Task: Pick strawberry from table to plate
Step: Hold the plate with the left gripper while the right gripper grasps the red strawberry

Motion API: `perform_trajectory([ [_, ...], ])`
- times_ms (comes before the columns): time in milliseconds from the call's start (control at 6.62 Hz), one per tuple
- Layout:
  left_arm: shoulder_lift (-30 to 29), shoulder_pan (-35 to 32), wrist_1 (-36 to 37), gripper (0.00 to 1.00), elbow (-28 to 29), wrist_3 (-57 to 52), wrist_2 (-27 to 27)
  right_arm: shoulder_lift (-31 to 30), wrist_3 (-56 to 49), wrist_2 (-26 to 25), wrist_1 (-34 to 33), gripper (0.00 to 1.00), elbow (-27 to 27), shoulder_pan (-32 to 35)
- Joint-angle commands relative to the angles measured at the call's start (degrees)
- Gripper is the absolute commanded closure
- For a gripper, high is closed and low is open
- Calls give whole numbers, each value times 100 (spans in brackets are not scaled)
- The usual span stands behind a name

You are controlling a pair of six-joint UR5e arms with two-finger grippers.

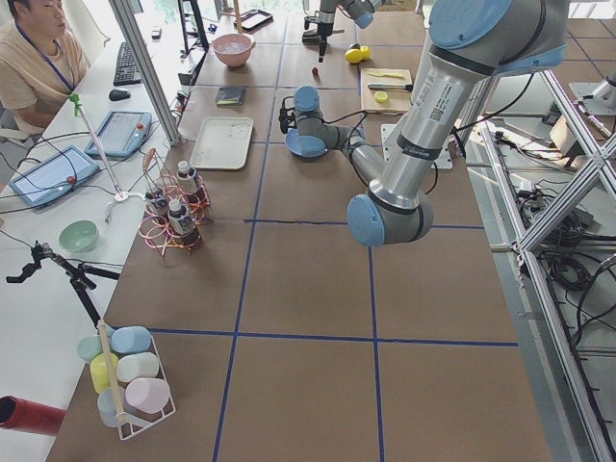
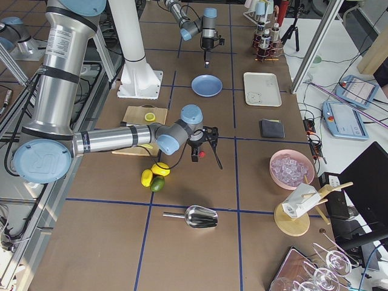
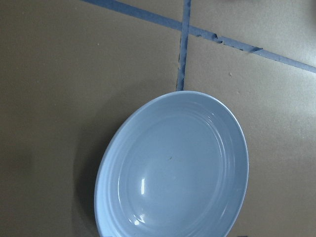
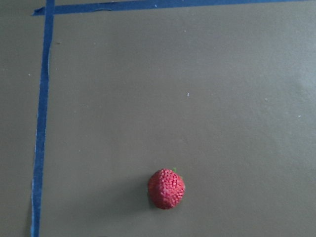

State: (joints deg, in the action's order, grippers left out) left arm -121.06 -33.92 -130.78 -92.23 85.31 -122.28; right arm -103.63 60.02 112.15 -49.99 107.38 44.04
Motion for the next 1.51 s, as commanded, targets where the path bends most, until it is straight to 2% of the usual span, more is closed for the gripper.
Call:
perform_trajectory([
  [0,12,0,0,12,-6,3,143,140,90,-817,85,0,-76,-449],
  [302,12,8,0,12,3,3,152,483,89,-949,85,0,-445,-484],
  [453,21,8,0,12,3,3,152,432,80,-958,85,1,-481,-484],
  [604,13,8,0,12,20,3,152,414,80,-958,85,11,-525,-467],
  [755,12,8,0,12,12,3,152,309,80,-949,85,25,-525,-467],
  [906,12,17,0,12,3,3,152,308,158,-949,85,67,-490,-467],
  [1057,12,17,0,12,3,12,152,300,159,-949,94,100,-464,-467],
  [1208,12,17,0,12,-6,21,152,317,151,-915,94,100,-359,-458],
  [1358,4,17,-9,12,-15,99,152,300,159,-897,-1,100,33,-440],
])
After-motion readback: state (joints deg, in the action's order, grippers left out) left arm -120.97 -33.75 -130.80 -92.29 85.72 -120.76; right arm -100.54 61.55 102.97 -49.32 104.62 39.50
